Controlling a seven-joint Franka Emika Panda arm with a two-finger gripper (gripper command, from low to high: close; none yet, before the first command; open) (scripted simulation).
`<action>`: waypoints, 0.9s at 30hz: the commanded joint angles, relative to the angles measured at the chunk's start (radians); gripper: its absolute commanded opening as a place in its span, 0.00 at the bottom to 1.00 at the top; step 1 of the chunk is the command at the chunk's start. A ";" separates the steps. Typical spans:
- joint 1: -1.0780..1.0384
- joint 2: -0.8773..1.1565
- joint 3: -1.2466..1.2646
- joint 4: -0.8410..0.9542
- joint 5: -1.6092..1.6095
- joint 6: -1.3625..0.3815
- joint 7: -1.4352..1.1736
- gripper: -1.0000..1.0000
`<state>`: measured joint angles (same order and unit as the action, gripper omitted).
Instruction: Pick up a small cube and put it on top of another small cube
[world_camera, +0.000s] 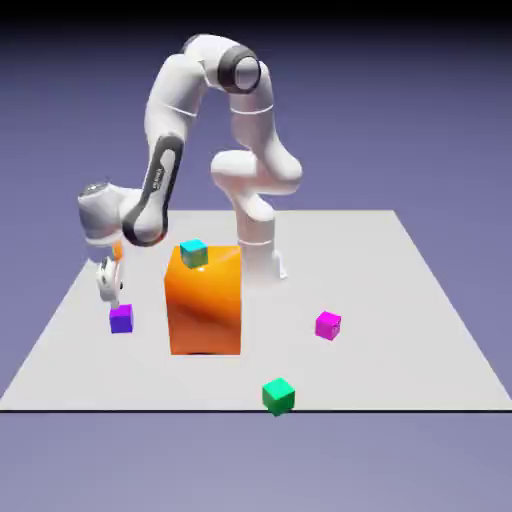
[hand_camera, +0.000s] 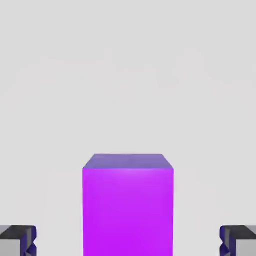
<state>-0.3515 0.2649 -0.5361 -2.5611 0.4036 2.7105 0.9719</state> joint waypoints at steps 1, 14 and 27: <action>-0.027 0.033 0.036 0.008 0.041 0.022 -0.030 0.50; 0.068 -0.062 -0.055 -0.004 -0.091 -0.051 0.045 0.00; 0.449 0.006 0.416 0.317 -0.366 -0.260 -0.379 0.00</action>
<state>0.0978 0.2713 -0.1203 -2.2445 0.0404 2.4499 0.5913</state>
